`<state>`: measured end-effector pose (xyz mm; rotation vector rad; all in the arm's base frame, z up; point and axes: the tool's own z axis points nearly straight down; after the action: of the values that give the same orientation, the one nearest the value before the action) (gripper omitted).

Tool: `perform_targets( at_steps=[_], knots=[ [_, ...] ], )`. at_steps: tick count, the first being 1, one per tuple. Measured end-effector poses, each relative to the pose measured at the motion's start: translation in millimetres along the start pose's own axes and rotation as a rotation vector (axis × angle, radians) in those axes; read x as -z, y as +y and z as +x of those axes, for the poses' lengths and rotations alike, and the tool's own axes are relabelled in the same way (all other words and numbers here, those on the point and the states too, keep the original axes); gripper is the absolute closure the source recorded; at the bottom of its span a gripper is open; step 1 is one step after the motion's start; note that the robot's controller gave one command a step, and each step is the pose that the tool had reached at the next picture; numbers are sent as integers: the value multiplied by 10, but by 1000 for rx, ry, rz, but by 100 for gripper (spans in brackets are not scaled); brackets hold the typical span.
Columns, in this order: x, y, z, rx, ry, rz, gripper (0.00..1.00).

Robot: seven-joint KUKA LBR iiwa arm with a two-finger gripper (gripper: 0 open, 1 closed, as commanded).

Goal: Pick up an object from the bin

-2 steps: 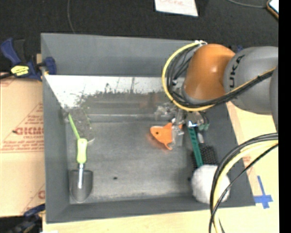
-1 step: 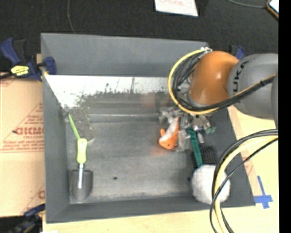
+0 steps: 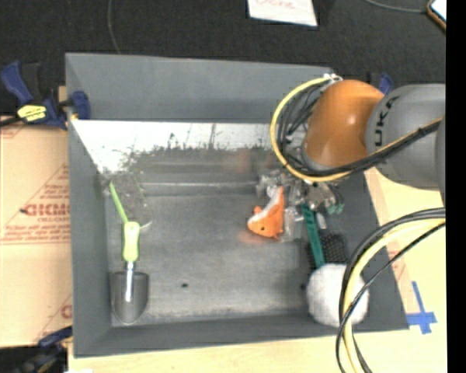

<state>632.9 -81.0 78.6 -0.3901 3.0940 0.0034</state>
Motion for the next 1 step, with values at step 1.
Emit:
perform_targets(
  at_steps=[1],
  knots=[
    [51, -225, 8, 73, -5, 9, 0]
  ],
)
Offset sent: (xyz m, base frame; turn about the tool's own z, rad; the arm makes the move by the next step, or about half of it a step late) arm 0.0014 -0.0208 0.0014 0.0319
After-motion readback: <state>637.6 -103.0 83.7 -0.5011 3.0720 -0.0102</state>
